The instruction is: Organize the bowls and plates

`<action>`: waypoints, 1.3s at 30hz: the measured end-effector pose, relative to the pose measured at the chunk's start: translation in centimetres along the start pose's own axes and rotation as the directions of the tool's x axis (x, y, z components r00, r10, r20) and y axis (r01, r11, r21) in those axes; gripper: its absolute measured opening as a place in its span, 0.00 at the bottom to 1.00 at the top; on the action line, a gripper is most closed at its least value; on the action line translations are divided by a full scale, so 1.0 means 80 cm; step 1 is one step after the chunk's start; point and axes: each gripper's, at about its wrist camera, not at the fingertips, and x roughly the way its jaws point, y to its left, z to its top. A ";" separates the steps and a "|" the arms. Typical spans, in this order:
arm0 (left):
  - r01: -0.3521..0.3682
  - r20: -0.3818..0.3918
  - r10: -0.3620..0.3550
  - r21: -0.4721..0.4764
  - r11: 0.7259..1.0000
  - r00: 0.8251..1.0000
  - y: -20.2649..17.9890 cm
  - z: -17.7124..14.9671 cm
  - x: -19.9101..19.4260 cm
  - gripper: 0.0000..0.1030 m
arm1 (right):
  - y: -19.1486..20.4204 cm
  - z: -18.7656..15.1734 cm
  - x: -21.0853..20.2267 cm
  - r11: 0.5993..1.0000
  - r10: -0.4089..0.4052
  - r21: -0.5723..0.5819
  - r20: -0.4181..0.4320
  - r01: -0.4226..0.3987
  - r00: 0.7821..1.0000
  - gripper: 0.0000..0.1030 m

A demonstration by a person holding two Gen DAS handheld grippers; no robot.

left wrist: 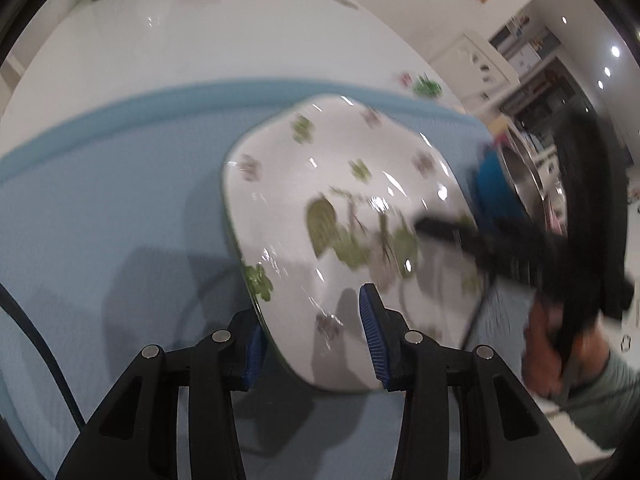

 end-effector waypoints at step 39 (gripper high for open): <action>-0.059 0.213 0.072 -0.069 0.996 0.974 0.006 0.003 -0.061 0.38 | 0.029 -0.044 -0.074 0.978 0.078 -0.199 0.045 -0.068 0.996 0.34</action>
